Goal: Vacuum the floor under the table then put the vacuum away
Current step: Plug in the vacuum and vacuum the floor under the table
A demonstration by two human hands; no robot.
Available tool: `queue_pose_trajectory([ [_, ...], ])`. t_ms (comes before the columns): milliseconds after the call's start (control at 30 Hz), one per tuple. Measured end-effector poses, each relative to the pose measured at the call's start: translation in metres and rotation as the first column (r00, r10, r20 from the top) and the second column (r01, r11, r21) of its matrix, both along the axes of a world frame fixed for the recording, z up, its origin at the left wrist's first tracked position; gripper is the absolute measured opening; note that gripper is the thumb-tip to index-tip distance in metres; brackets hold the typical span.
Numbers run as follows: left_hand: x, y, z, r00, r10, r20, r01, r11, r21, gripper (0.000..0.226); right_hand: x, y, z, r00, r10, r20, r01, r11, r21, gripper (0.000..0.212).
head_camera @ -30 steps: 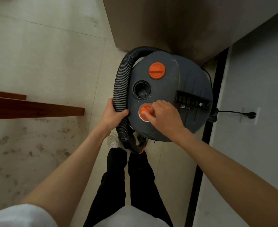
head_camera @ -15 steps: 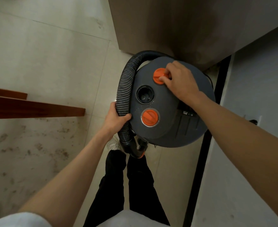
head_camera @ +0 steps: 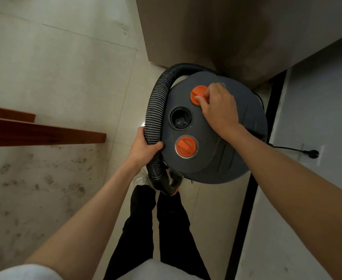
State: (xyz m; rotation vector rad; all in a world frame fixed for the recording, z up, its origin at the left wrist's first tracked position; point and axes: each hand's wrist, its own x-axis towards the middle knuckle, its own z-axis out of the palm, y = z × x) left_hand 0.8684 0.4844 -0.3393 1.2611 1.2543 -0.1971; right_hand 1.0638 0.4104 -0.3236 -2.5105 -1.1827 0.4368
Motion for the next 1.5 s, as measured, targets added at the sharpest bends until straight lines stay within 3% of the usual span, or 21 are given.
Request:
queue_pose_trajectory([
  [267,-0.002,0.003,0.003,1.0,-0.024,-0.006,0.024,1.0,0.002,0.062,-0.009,-0.008,0.002,0.99,-0.088,-0.11,0.092,0.995,0.031,0.024],
  [367,-0.003,0.008,0.01,0.998,-0.061,-0.015,0.061,0.997,0.04,0.063,-0.017,-0.012,0.005,0.994,-0.07,-0.086,0.071,0.997,0.013,0.03],
  [500,0.002,0.022,0.036,0.988,-0.152,0.006,0.15,0.976,0.159,0.058,-0.024,-0.003,0.017,0.993,0.112,0.026,-0.11,0.992,-0.055,0.043],
  [667,0.014,0.054,0.082,0.936,-0.352,-0.014,0.344,0.903,0.257,0.058,-0.022,0.042,0.051,0.929,0.369,0.011,-0.367,0.927,-0.073,0.073],
  [733,0.016,0.068,0.1,0.918,-0.396,-0.009,0.38,0.874,0.302,0.057,-0.018,0.061,0.066,0.9,0.433,0.047,-0.428,0.9,-0.08,0.073],
  [867,0.013,0.089,0.127,0.91,-0.411,-0.059,0.395,0.816,0.423,0.054,-0.01,0.096,0.09,0.833,0.538,0.128,-0.538,0.842,-0.037,0.052],
  [1000,0.0,0.097,0.132,0.938,-0.296,-0.18,0.344,0.742,0.575,0.055,-0.015,0.119,0.106,0.815,0.567,0.117,-0.561,0.824,-0.08,0.046],
  [1133,-0.035,0.085,0.109,0.989,0.083,-0.121,0.053,0.564,0.824,0.052,-0.035,0.119,0.093,0.867,0.494,0.065,-0.49,0.869,-0.068,0.043],
  [1200,-0.051,0.071,0.091,0.959,0.279,-0.052,-0.141,0.629,0.765,0.044,-0.047,0.115,0.081,0.881,0.472,0.038,-0.467,0.879,-0.096,0.041],
  [1233,-0.059,0.066,0.081,0.911,0.412,-0.022,-0.306,0.71,0.634,0.041,-0.053,0.113,0.075,0.876,0.481,0.043,-0.474,0.873,-0.117,0.039],
  [1267,-0.066,0.063,0.072,0.813,0.582,-0.007,-0.53,0.746,0.402,0.041,-0.058,0.111,0.07,0.865,0.499,0.055,-0.489,0.862,-0.134,0.038],
  [1300,-0.073,0.064,0.064,0.66,0.751,-0.012,-0.746,0.657,0.104,0.046,-0.064,0.109,0.065,0.853,0.519,0.063,-0.506,0.85,-0.147,0.037],
  [1367,-0.085,0.069,0.052,0.373,0.922,-0.103,-0.885,0.32,-0.337,0.064,-0.072,0.107,0.059,0.835,0.546,0.07,-0.531,0.833,-0.159,0.036],
  [1433,-0.095,0.076,0.047,0.148,0.97,-0.195,-0.864,0.031,-0.502,0.068,-0.081,0.107,0.055,0.826,0.558,0.08,-0.542,0.825,-0.16,0.036],
  [1500,-0.101,0.079,0.047,-0.055,0.959,-0.278,-0.787,-0.213,-0.579,0.058,-0.091,0.107,0.055,0.817,0.572,0.079,-0.556,0.816,-0.155,0.035],
])
